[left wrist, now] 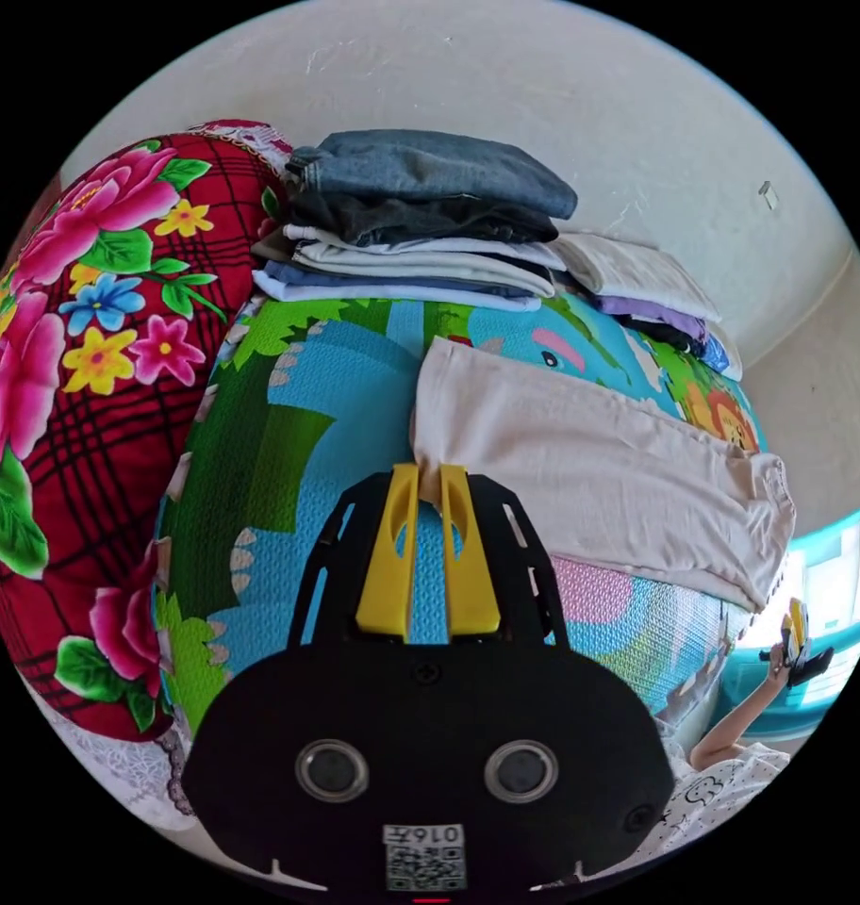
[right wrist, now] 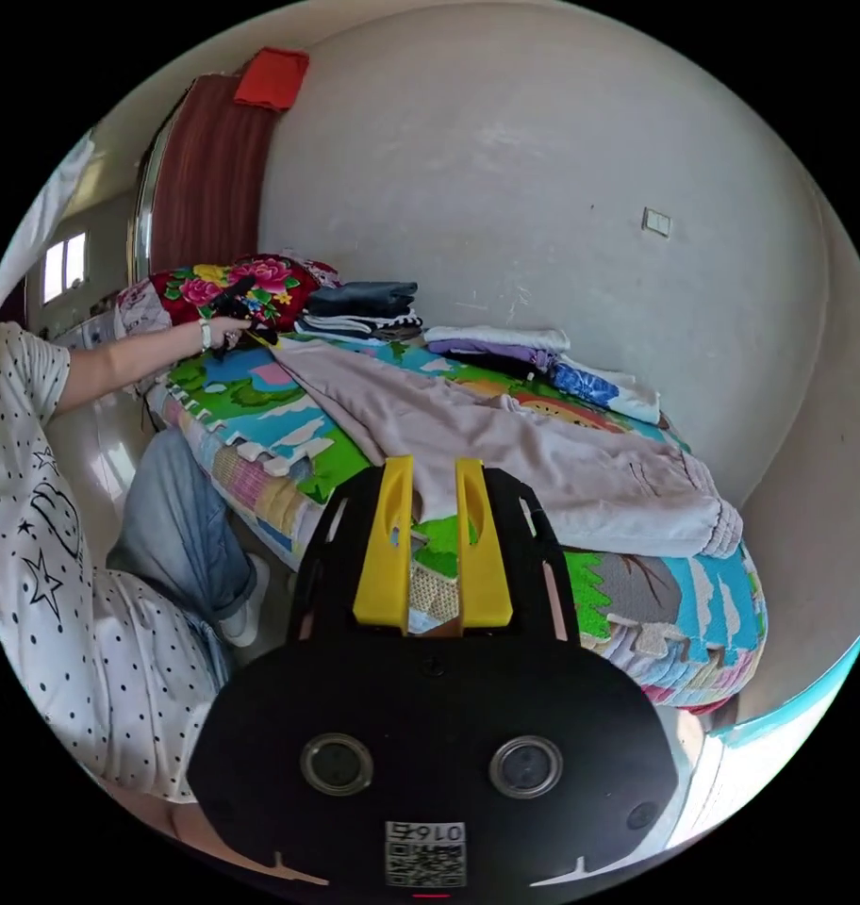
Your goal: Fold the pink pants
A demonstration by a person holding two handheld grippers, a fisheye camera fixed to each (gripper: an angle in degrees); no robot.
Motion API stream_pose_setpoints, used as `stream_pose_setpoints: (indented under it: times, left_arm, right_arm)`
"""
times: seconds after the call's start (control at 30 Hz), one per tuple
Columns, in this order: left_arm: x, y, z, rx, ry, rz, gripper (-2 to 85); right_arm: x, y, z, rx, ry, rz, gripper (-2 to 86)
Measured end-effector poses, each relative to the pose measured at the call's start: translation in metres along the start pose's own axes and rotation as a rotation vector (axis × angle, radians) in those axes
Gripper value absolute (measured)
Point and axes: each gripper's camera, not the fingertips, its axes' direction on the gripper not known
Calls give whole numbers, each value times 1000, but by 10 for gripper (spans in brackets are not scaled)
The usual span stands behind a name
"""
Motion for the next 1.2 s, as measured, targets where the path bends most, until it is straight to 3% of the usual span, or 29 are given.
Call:
stream_pose_setpoints:
  times: [0.13, 0.3, 0.43, 0.53, 0.67, 0.8, 0.9, 1.0, 1.1, 1.2]
  left_arm:
    - [-13, 32, -47, 14, 46, -6, 36]
    - [-40, 90, -102, 47, 130, -27, 34]
    - [-65, 133, -123, 49, 165, -56, 36]
    - [-74, 149, -130, 59, 195, -61, 37]
    - [-76, 154, -145, 77, 195, -69, 46]
    - [-73, 154, -151, -3, 152, -49, 60]
    - [-74, 167, -186, 36, 78, -104, 61]
    - [-58, 190, -237, 146, -106, -139, 63]
    - [0, 209, -276, 273, -82, -12, 61]
    - [87, 219, -288, 301, 71, 203, 62]
  right_arm:
    - [-54, -76, 42, -27, -97, -200, 103]
    - [-131, -143, 103, -113, -66, -364, 129]
    - [-170, -176, 135, -225, -118, -452, 81]
    - [-173, -190, 131, -236, -143, -430, 25]
    - [-187, -202, 101, -137, -111, -414, 19]
    - [-221, -201, 102, -245, -98, -446, 48]
    - [-223, -183, 66, -125, -32, -433, 96]
    - [-198, -156, 19, 49, 56, -281, 110]
    - [-180, -131, -8, 75, 194, -176, 113]
    - [-189, -111, -14, 21, 251, -218, 114]
